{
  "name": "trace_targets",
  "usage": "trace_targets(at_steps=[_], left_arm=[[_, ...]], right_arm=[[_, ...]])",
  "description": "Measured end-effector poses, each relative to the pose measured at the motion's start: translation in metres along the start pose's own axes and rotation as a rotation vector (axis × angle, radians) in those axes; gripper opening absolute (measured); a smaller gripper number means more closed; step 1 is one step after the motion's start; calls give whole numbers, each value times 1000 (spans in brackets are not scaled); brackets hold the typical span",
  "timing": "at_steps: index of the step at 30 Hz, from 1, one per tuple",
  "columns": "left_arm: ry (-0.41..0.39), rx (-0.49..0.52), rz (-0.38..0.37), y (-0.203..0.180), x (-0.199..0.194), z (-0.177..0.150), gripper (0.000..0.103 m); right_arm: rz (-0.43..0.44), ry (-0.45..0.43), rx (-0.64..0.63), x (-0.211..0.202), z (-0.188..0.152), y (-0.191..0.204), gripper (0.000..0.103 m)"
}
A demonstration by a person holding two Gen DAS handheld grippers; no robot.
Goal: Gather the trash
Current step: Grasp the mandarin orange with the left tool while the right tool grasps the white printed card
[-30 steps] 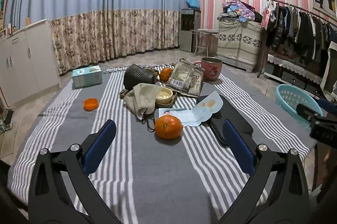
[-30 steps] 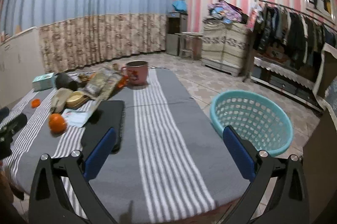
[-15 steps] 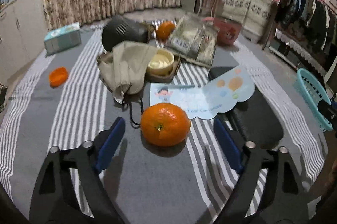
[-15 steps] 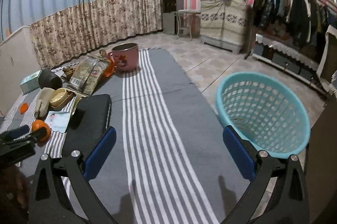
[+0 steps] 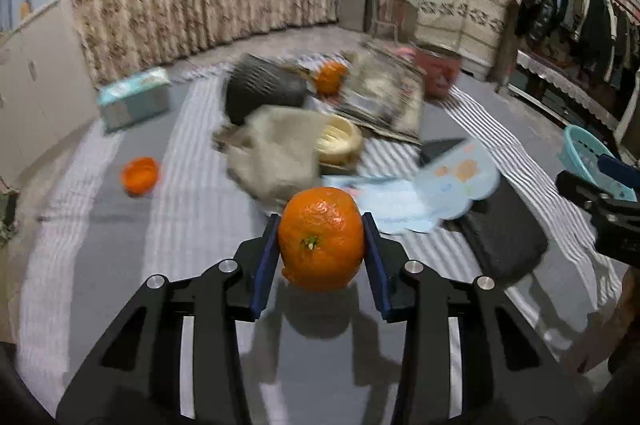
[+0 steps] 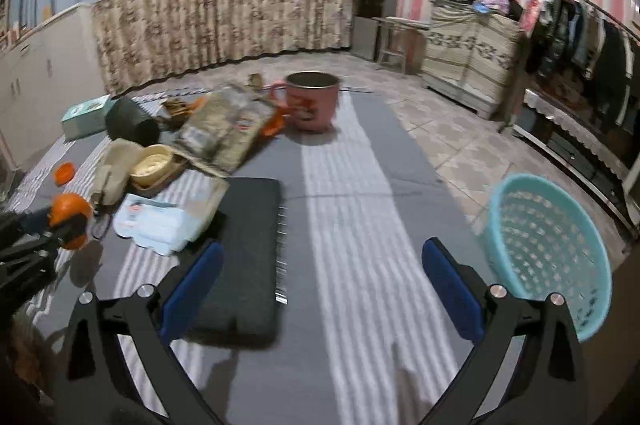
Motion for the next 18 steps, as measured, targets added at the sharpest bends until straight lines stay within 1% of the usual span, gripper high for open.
trace_targets(at_steps=[2,4,6,9,10,11,12,14,16,18], left_arm=[[-15,-18,26,20,-1,2,39],[-19,-48,49,43,-1,4,39],[-21,-68,70,61,-1,5,39],[-29,-90,92,81,-3,3,39],[-30,-96,97,86,-3,3,39],[-32,-101,102,90,-4,2,39],[-34,-102,107,92,-4,2,39],[-38,-99,119,95,-5,2,39],[-43,-100,123,96,-7,3,39],[-47,-107,121,95,-7,4,39]], right_arm=[[25,23,-10,11,5,13,86],[52,46,-21,24,9,25,84],[68,74,-31,37,13,35,79],[106,143,-23,62,14,48,65],[117,175,-17,72,13,51,50],[135,186,-14,75,11,52,34],[157,184,-14,78,11,55,31],[163,162,-28,75,13,59,22],[199,134,-23,66,19,60,16],[193,111,-30,55,23,55,12]])
Point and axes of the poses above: each gripper's, at about its wrist camera, not at the fingertips, and x roughly the way its jaws point, y to its left, z to its top, the point moved 4 cm from there along x, roughly the way its jaws point, and after that the axes turned 13 degrees about z, right-handed, at the moved point
